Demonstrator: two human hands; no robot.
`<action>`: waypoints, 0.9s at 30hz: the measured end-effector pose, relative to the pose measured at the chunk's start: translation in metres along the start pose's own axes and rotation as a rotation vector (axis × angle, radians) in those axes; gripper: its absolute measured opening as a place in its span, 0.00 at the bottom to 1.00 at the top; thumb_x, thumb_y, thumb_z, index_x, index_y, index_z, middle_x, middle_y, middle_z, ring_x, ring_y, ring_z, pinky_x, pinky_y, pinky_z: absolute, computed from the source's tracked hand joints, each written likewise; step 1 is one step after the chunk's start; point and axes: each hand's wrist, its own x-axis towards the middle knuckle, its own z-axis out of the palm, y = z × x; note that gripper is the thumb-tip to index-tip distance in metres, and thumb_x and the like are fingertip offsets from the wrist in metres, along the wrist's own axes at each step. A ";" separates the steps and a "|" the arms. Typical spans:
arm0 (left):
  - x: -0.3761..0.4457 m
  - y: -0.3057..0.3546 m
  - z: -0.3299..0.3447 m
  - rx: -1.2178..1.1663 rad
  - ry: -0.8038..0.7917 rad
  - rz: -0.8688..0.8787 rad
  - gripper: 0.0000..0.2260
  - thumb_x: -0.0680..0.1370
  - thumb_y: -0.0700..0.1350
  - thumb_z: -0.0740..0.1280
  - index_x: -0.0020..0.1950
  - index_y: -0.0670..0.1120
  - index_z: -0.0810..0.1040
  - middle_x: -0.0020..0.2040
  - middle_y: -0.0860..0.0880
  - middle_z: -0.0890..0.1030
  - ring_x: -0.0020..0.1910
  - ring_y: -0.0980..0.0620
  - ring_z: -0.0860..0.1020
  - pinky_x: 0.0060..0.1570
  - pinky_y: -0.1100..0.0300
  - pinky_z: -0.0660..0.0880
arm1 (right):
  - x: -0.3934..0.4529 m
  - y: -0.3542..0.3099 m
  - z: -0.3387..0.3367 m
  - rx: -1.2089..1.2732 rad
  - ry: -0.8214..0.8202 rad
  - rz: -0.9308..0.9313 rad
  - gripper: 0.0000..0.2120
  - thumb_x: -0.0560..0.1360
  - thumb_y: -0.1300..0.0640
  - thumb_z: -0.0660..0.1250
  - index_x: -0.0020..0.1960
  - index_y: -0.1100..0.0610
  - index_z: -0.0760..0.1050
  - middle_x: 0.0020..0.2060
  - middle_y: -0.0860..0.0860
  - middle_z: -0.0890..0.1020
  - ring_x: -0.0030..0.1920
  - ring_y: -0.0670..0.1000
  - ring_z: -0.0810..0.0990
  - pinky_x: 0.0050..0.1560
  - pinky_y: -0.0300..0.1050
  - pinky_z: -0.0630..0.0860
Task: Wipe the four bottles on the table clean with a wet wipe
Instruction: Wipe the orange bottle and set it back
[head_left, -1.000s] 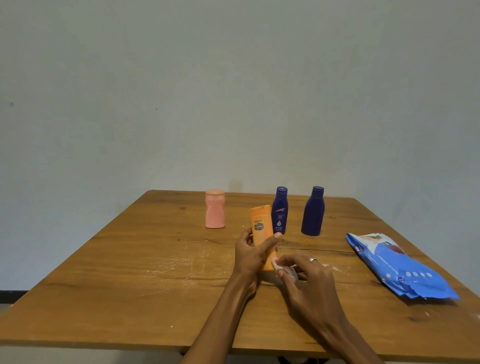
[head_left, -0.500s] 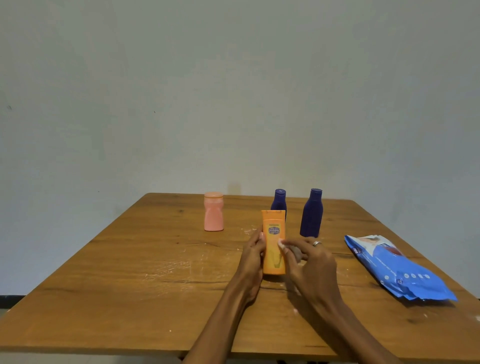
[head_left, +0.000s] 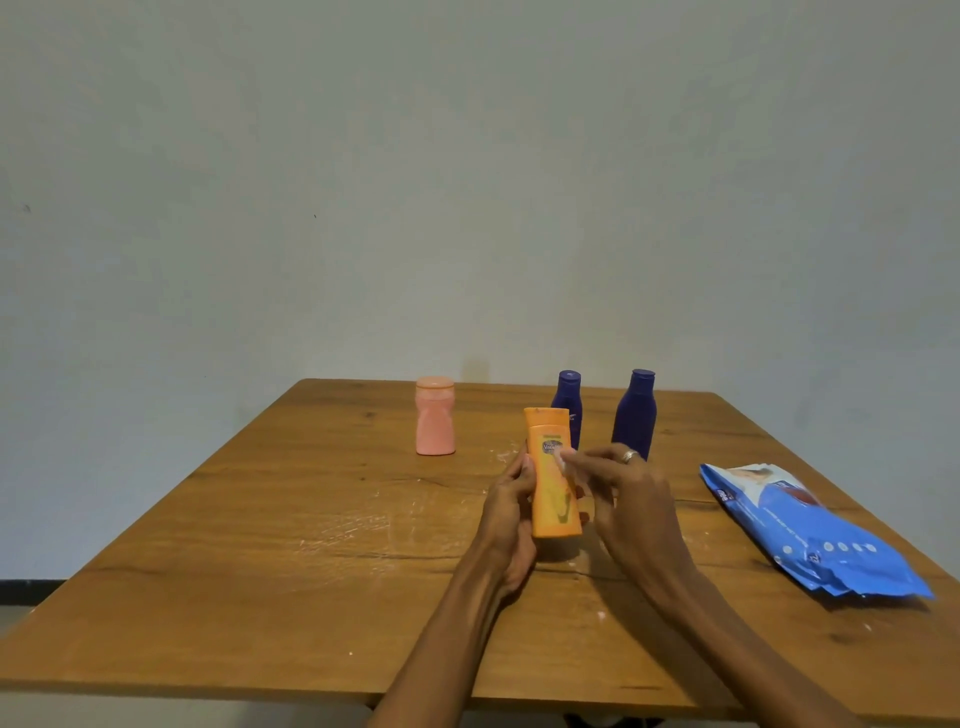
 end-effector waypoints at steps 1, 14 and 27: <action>0.001 0.000 0.000 -0.001 0.017 0.001 0.20 0.82 0.47 0.61 0.74 0.49 0.71 0.65 0.39 0.80 0.61 0.38 0.80 0.56 0.38 0.79 | -0.012 -0.001 -0.001 0.010 -0.051 0.005 0.20 0.73 0.64 0.73 0.63 0.49 0.78 0.61 0.47 0.77 0.57 0.38 0.74 0.51 0.21 0.70; -0.003 0.003 0.004 -0.002 -0.018 -0.013 0.18 0.83 0.45 0.59 0.73 0.49 0.72 0.63 0.41 0.82 0.61 0.41 0.81 0.59 0.39 0.78 | -0.007 -0.002 0.001 -0.106 0.065 -0.070 0.15 0.73 0.58 0.74 0.59 0.54 0.81 0.52 0.51 0.84 0.50 0.47 0.82 0.47 0.30 0.72; -0.003 0.001 -0.001 -0.050 -0.095 -0.021 0.15 0.81 0.44 0.62 0.66 0.47 0.79 0.61 0.41 0.82 0.59 0.43 0.80 0.64 0.40 0.74 | 0.029 -0.021 0.015 -0.064 0.220 -0.153 0.15 0.71 0.60 0.76 0.58 0.56 0.83 0.53 0.53 0.84 0.51 0.46 0.81 0.50 0.29 0.72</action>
